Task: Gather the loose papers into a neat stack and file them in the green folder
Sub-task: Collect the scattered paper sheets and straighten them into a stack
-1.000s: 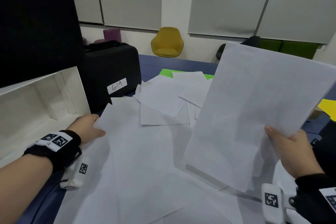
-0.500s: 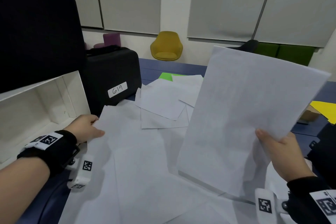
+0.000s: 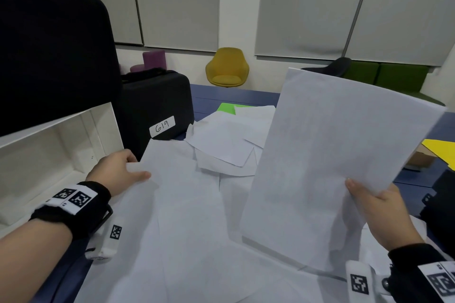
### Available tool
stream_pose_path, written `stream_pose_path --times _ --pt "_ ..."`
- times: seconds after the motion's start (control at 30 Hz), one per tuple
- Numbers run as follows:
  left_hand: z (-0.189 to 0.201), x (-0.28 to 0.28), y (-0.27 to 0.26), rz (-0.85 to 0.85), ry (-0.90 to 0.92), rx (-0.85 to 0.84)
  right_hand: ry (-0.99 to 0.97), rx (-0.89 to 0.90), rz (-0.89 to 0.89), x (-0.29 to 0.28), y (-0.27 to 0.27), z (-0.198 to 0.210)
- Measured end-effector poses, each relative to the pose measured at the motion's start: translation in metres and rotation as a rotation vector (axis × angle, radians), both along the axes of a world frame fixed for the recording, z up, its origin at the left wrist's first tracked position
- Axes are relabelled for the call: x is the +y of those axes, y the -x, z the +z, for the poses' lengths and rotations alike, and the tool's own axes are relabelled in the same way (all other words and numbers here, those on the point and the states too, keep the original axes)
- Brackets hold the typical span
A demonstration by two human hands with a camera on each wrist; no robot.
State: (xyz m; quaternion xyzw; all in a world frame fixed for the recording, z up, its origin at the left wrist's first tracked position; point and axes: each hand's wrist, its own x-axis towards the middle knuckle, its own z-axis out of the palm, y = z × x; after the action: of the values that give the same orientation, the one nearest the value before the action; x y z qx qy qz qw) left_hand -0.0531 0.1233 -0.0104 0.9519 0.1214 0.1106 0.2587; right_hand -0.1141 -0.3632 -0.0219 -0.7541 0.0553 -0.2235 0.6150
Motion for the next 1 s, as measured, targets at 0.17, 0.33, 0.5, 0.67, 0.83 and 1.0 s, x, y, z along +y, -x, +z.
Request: stream_pose_path --times 0.17,0.33,0.5,0.67,0.83,1.0 --pt "-0.002 0.007 0.001 -0.025 -0.204 0.135 -0.016 0.007 -0.002 -0.001 0.001 0.000" --pt "0.001 0.013 0.001 -0.025 -0.338 0.388 0.015 0.007 -0.014 0.002 0.000 0.002" --pt "0.000 0.011 0.004 -0.097 -0.448 0.632 0.023 0.015 -0.009 0.008 0.002 0.005" --pt "0.003 0.007 -0.002 -0.084 -0.459 0.751 0.043 0.031 0.023 0.017 0.001 0.011" --pt "-0.002 0.000 -0.016 -0.076 -0.338 0.617 0.076 0.054 0.051 0.031 -0.008 0.016" --pt "-0.012 -0.017 -0.024 -0.016 -0.167 0.496 0.122 0.073 0.083 0.046 -0.015 0.019"
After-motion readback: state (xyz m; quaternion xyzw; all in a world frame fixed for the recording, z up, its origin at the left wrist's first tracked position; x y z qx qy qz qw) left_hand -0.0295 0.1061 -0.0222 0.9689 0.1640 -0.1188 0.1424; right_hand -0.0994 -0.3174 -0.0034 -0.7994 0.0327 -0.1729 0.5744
